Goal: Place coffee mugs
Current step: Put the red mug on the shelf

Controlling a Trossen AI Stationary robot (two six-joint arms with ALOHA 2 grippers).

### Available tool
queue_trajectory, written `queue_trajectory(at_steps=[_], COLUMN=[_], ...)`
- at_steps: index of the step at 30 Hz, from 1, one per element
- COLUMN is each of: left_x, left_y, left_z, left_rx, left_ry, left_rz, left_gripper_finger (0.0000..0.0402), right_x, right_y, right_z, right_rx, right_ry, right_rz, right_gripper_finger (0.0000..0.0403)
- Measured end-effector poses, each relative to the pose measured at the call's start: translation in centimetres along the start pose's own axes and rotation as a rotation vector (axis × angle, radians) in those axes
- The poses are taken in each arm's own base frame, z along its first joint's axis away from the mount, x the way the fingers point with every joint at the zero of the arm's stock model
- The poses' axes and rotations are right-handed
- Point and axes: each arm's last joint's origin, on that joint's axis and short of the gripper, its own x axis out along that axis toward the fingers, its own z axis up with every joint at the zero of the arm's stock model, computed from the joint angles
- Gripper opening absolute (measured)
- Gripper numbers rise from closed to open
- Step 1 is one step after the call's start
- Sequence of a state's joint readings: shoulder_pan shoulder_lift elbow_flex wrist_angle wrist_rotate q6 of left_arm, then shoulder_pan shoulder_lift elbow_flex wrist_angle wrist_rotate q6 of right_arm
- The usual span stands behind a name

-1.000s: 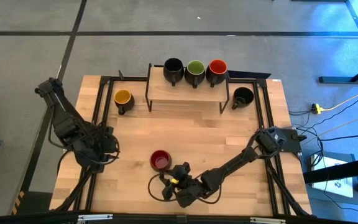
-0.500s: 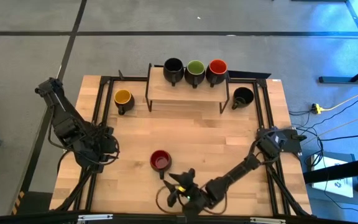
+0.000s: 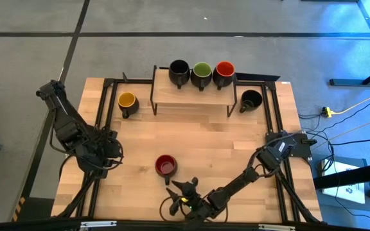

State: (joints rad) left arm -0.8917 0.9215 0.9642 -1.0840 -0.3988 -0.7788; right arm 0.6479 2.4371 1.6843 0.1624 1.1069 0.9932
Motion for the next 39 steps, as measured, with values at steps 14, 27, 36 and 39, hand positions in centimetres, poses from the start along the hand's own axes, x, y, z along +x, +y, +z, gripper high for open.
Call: queue_trajectory(at_steps=[14, 27, 36, 39], left_x=[0.0, 0.0, 0.0, 0.0], left_y=[0.1, 0.1, 0.1, 0.1], left_z=[0.1, 0.1, 0.1, 0.1], left_rx=[-0.008, -0.009, -0.008, -0.007], left_ry=[-0.039, -0.043, -0.043, -0.040], left_rz=[0.038, 0.043, 0.043, 0.040], left_gripper_finger=[0.0110, 0.0110, 0.0110, 0.0110], right_x=[1.5, 1.8, 3.4, 3.8], right_y=[-0.5, -1.6, -2.2, -2.3], right_z=[0.6, 0.9, 1.3, 1.4], right_rx=[-0.065, -0.180, -0.185, -0.183], right_ry=[-0.038, -0.079, 0.031, 0.029], right_rz=[-0.040, -0.143, -0.111, -0.117], right_gripper_finger=[0.0179, 0.0179, 0.0158, 0.0109])
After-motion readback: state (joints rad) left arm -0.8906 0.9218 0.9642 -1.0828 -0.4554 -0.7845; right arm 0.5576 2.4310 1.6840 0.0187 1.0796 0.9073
